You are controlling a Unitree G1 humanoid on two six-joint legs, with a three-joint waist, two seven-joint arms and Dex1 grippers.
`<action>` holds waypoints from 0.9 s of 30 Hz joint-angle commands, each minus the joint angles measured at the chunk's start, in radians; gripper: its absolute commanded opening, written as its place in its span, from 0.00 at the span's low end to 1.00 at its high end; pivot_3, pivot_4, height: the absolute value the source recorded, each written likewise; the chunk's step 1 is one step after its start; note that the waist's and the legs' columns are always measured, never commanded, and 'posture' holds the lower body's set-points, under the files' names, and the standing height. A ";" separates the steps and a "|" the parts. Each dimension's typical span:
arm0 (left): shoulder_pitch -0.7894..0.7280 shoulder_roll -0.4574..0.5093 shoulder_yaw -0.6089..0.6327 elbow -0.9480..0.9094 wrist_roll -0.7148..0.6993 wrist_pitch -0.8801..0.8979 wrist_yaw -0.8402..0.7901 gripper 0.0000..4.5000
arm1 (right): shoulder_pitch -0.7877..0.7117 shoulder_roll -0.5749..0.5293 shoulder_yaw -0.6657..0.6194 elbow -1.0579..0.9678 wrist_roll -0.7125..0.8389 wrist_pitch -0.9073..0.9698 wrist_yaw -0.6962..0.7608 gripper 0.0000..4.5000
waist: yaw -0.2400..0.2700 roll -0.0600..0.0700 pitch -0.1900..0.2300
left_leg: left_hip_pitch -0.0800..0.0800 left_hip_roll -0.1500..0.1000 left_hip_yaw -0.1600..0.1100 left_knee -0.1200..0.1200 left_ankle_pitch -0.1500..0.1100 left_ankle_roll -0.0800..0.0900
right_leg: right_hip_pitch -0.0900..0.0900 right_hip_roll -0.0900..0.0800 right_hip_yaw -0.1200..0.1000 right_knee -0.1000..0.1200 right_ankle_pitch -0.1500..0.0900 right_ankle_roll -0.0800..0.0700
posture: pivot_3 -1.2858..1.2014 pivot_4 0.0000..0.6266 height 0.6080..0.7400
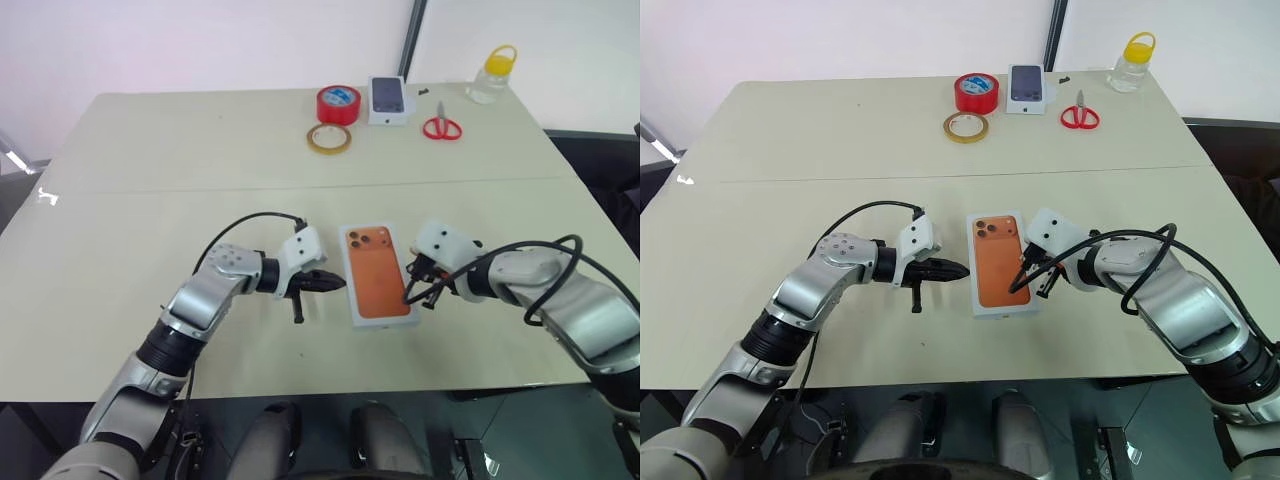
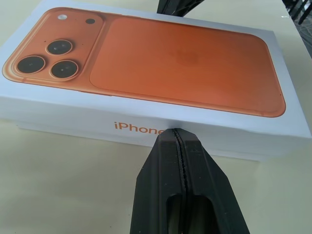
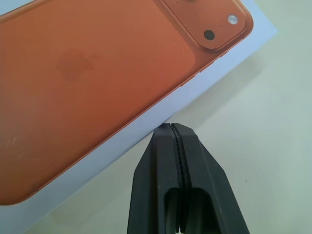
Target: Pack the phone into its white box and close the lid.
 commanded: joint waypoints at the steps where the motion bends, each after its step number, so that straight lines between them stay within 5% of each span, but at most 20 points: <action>1: -0.024 -0.018 0.007 -0.021 -0.004 -0.031 0.011 0.00 | 0.008 0.010 -0.013 -0.042 0.013 -0.018 0.023 0.00 | 0.000 0.000 0.000 | 0.000 0.000 0.000 0.000 0.000 0.000 | 0.000 0.000 0.000 0.000 0.000 0.000 | 0.52 0.24 1.00; 20: -0.013 0.000 0.017 0.043 0.010 -0.036 0.031 0.00 | 0.030 0.013 -0.019 -0.044 0.009 -0.017 0.020 0.00 | -0.001 0.000 0.000 | 0.000 0.000 0.000 0.000 0.000 0.000 | 0.000 0.000 0.000 0.000 0.000 0.000 | 0.52 0.24 1.00; 27: -0.071 -0.015 0.145 0.130 -0.052 -0.021 0.088 0.00 | 0.059 -0.054 -0.103 0.006 -0.007 -0.118 0.072 0.00 | 0.001 0.000 0.000 | 0.000 0.000 0.000 0.000 0.000 0.000 | 0.000 0.000 0.000 0.000 0.000 0.000 | 0.52 0.24 1.00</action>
